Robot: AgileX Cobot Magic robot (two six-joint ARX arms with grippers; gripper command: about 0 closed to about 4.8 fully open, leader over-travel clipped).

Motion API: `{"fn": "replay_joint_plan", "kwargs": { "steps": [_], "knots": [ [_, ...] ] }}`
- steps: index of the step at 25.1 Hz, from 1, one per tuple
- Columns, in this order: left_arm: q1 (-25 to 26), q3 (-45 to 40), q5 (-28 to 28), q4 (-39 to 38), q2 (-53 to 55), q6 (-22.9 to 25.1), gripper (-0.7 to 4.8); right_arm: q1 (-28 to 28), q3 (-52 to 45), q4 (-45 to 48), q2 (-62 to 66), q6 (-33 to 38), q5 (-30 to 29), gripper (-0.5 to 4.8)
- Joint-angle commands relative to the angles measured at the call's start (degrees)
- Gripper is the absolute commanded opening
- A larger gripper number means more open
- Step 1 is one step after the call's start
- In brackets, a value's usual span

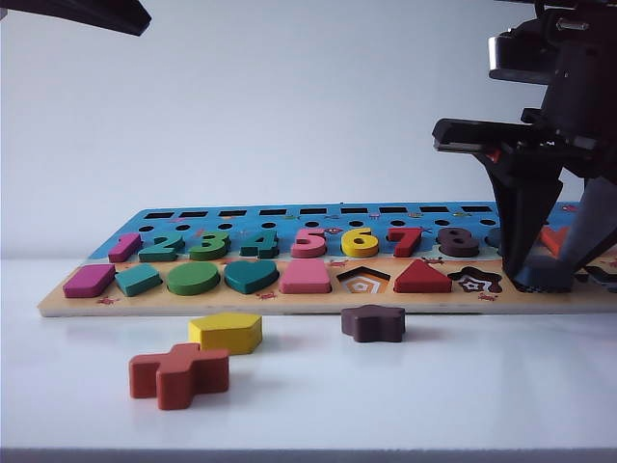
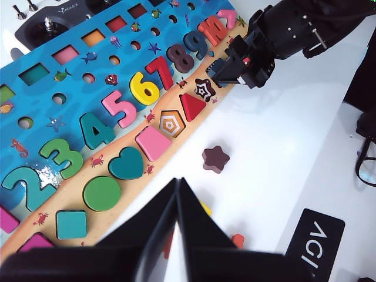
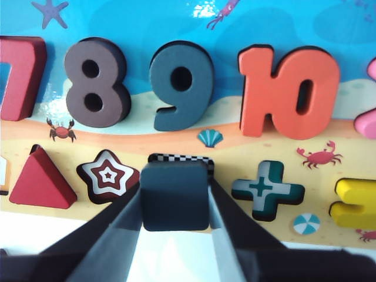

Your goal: Insert the cube into the slot.

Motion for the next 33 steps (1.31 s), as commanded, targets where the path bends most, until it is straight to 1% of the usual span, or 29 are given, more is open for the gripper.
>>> {"fn": "replay_joint_plan", "kwargs": {
  "steps": [1, 2, 3, 6, 10, 11, 14, 19, 23, 26, 31, 33],
  "knots": [
    [0.1, 0.2, 0.3, 0.6, 0.0, 0.0, 0.10, 0.0, 0.1, 0.9, 0.2, -0.1, 1.0, 2.08],
    [0.1, 0.2, 0.3, 0.6, 0.0, 0.0, 0.10, 0.0, 0.1, 0.9, 0.2, -0.1, 1.3, 2.20],
    [0.1, 0.2, 0.3, 0.6, 0.0, 0.0, 0.10, 0.0, 0.2, 0.9, 0.2, -0.1, 2.1, 2.43],
    [0.1, 0.2, 0.3, 0.6, 0.0, -0.1, 0.10, 0.0, 0.2, 0.9, 0.2, -0.3, 2.3, 2.72],
    [0.1, 0.2, 0.3, 0.6, 0.0, -0.1, 0.10, 0.0, 0.2, 0.9, 0.2, -0.3, 2.4, 2.73],
    [0.1, 0.2, 0.3, 0.6, 0.0, -0.1, 0.10, 0.0, 0.3, 0.3, -0.3, -0.3, 1.5, 2.73],
    [0.1, 0.2, 0.3, 0.6, 0.0, 0.0, 0.10, 0.2, 0.9, -1.9, -2.4, -0.5, -3.4, 2.72],
    [0.1, 0.2, 0.3, 0.6, 0.0, 0.0, 0.10, 0.2, 2.3, -7.3, -5.4, -0.5, -5.4, 2.72],
    [0.1, 0.2, 0.3, 0.6, 0.0, 0.0, 0.10, 0.2, 2.8, -12.4, -6.1, -0.5, -10.3, 2.72],
    [0.1, 0.2, 0.3, 0.6, 0.0, 0.0, 0.10, 0.2, 2.5, -14.3, -6.2, -0.5, -10.1, 2.72],
    [0.1, 0.2, 0.3, 0.6, 0.0, 0.0, 0.10, 0.2, 2.5, -14.2, -6.1, -0.2, -10.4, 2.72],
    [0.1, 0.2, 0.3, 0.6, 0.0, 0.0, 0.10, 0.2, 2.5, -13.9, -5.9, 0.0, -11.4, 2.72]
  ]
}}
